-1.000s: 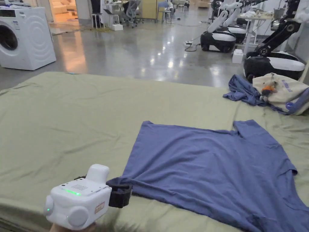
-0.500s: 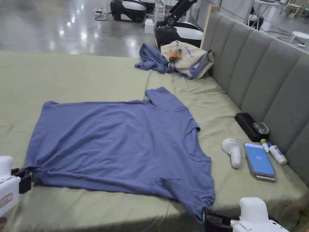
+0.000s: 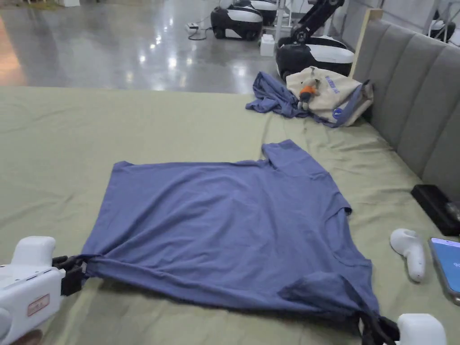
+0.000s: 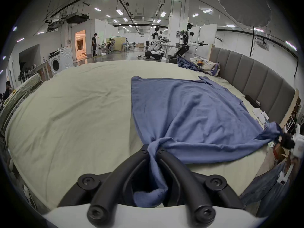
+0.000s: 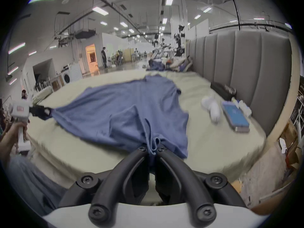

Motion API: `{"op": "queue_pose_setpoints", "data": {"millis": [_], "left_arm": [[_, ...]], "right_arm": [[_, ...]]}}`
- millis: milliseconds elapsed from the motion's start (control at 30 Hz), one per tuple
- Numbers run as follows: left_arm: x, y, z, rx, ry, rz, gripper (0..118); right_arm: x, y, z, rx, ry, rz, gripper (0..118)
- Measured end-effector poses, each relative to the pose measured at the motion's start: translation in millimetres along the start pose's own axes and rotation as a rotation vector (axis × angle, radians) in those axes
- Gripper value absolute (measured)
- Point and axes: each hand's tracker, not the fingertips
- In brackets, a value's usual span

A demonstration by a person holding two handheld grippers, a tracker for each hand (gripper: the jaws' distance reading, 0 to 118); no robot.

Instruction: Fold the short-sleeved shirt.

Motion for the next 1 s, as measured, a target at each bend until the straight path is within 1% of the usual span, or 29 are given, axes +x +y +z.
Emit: {"op": "queue_pose_setpoints", "data": {"millis": [133,267,300,333,367,400,433,467,500,567,633,667,700,733,767,800,833,867,900,933,967,1000], "left_arm": [[-1,43,-21,-0.024,-0.015,0.029,3],[-4,91,-65,-0.048,-0.009,0.034,4],[-7,103,-81,-0.090,-0.015,0.056,4],[-11,114,-99,-0.125,-0.026,0.079,4],[-10,120,-112,-0.161,-0.011,0.097,4],[-10,128,-129,-0.204,-0.001,0.083,4],[-9,131,-144,-0.231,0.004,0.076,4],[-8,135,-157,-0.281,0.011,0.070,4],[-3,135,-165,-0.313,0.025,0.063,4],[2,136,-184,-0.371,0.030,0.037,4],[5,133,-194,-0.359,0.032,0.052,4],[4,132,-196,-0.350,0.014,0.065,12],[2,132,-192,-0.286,0.021,0.071,40],[1,130,-183,-0.207,0.056,0.074,88],[-2,129,-162,-0.115,0.044,0.079,118],[-6,127,-136,0.050,-0.024,0.132,118],[-9,125,-107,0.155,-0.047,0.207,118],[-9,123,-80,0.207,-0.073,0.245,118],[-10,119,-48,0.272,-0.078,0.259,118],[-6,109,-21,0.340,-0.064,0.264,118],[-1,101,3,0.363,-0.037,0.236,118],[3,88,27,0.418,-0.025,0.191,115]], "right_arm": [[16,81,-42,0.059,0.026,-0.035,6],[21,148,-108,0.040,0.030,-0.029,6],[23,160,-130,-0.008,0.025,-0.037,6],[25,167,-147,-0.028,0.037,-0.044,6],[25,173,-165,-0.042,0.026,-0.052,6],[25,175,-185,-0.119,0.018,-0.031,6],[25,176,-202,-0.129,0.000,-0.014,6],[28,175,-219,-0.188,-0.014,0.015,6],[28,175,-233,-0.207,-0.027,-0.001,6],[25,169,-252,-0.267,-0.029,0.021,6],[26,165,-265,-0.269,-0.068,0.046,6],[26,164,-263,-0.239,-0.072,0.045,17],[27,167,-256,-0.177,-0.119,0.048,52],[36,169,-252,-0.108,-0.140,0.051,104],[37,171,-227,-0.020,-0.132,0.049,117],[39,174,-199,0.142,-0.124,0.075,112],[39,173,-173,0.177,-0.125,0.093,113],[26,167,-155,0.205,-0.118,0.100,115],[23,163,-127,0.238,-0.125,0.099,115],[21,156,-104,0.246,-0.093,0.089,114],[21,149,-84,0.269,-0.046,0.083,110],[-6,157,-50,0.274,-0.025,0.069,94]]}}
